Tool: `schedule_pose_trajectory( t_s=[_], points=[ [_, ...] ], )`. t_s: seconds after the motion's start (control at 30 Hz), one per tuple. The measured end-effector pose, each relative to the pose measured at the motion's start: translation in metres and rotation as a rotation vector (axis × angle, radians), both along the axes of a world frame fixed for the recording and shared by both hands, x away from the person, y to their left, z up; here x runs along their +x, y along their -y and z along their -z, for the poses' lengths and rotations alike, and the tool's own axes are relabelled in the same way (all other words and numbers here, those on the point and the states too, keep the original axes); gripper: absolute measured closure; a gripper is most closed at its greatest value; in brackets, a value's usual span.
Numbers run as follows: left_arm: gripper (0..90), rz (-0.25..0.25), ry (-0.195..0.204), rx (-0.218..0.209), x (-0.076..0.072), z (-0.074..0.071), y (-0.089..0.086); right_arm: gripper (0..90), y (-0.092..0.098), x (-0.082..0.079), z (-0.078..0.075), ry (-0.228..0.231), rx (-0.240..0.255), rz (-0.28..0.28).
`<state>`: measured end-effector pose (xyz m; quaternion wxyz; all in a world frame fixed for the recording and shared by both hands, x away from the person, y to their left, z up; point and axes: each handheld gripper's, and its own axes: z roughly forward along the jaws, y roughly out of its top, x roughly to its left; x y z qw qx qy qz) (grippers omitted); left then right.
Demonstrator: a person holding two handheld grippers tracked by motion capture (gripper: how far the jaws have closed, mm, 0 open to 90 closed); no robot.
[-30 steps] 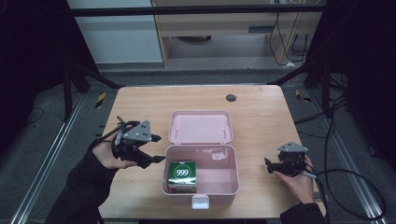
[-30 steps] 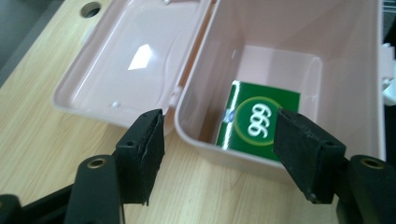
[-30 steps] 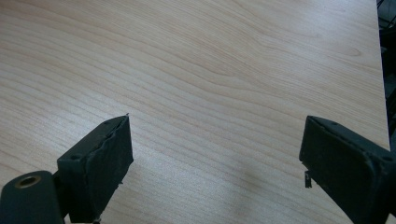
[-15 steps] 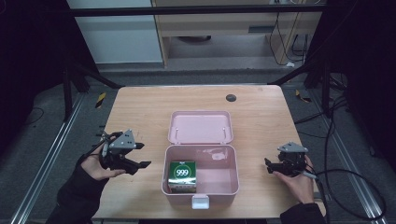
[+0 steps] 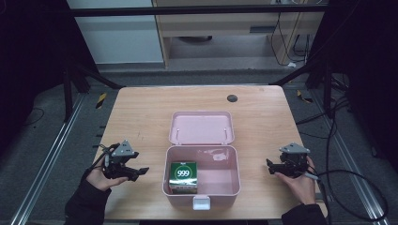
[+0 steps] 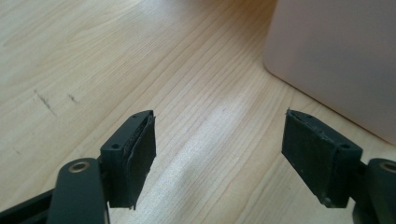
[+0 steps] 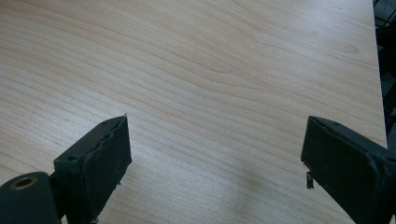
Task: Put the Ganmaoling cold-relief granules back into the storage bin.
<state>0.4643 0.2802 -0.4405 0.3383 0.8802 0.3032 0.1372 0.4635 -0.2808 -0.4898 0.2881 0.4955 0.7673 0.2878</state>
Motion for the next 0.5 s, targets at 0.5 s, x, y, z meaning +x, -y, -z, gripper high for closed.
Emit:
schedule_pose_trajectory(
  t_s=[0.5],
  points=[
    [21.6, -0.244, -0.017, 0.011, 0.01, 0.037, -0.024, 7.4, 0.002, 0.0, 0.0, 0.002, 0.005, 0.012]
  ],
)
